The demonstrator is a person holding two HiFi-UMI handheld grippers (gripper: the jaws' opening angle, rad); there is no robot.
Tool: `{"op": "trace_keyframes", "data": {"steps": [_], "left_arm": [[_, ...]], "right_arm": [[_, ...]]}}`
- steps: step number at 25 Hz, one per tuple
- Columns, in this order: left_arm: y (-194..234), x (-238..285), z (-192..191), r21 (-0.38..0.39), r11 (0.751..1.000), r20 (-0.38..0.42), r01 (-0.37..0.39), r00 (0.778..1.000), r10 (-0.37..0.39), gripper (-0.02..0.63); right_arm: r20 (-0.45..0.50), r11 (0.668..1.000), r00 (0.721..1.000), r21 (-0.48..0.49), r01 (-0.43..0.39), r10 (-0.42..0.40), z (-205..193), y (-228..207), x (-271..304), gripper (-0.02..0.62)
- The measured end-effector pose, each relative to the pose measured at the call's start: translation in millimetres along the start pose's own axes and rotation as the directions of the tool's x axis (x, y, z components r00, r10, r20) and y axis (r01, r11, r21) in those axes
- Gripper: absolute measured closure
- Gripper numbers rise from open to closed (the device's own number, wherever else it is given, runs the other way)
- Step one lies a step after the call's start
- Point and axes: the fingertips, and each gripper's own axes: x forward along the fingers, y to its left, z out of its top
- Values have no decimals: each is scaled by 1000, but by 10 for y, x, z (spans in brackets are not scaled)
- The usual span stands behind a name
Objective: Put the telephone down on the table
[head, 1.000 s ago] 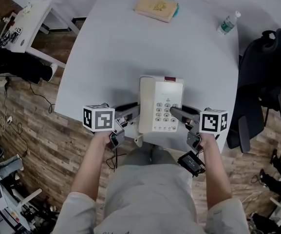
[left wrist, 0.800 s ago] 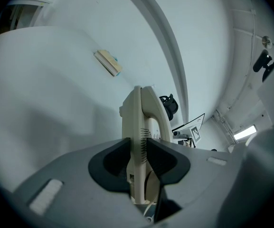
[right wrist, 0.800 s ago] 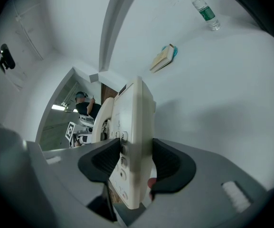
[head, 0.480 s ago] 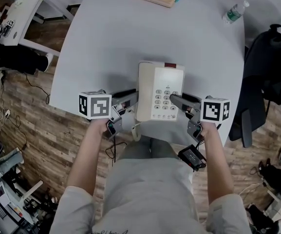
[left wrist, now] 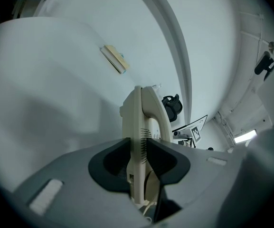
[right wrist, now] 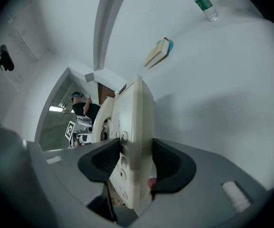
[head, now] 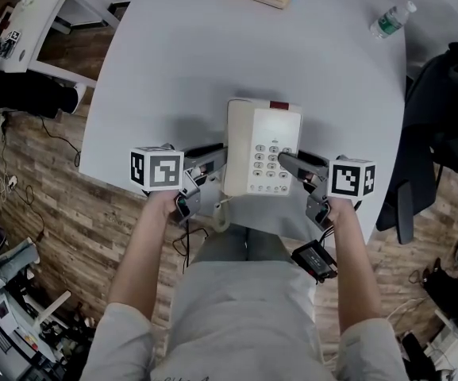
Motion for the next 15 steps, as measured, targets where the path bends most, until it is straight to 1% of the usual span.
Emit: {"op": "trace_keyframes", "data": {"steps": [4,8,15], "left_arm": [[47,17,-24,-26,1000,-15,8,1000,-8,485],[124,43,4,-13,1000,-14,-3,1000,3,485],[172,85,-76,-54,999,-30,4,1000,-6,486]], "right_arm": [[-1,1000,1000,9,1,-1,0,-34,50,376],[-3,1000,1000,16,2,-2,-3,-91,98,376],[-5,1000,1000,22,9,-9,-20,-150,125,376]]}}
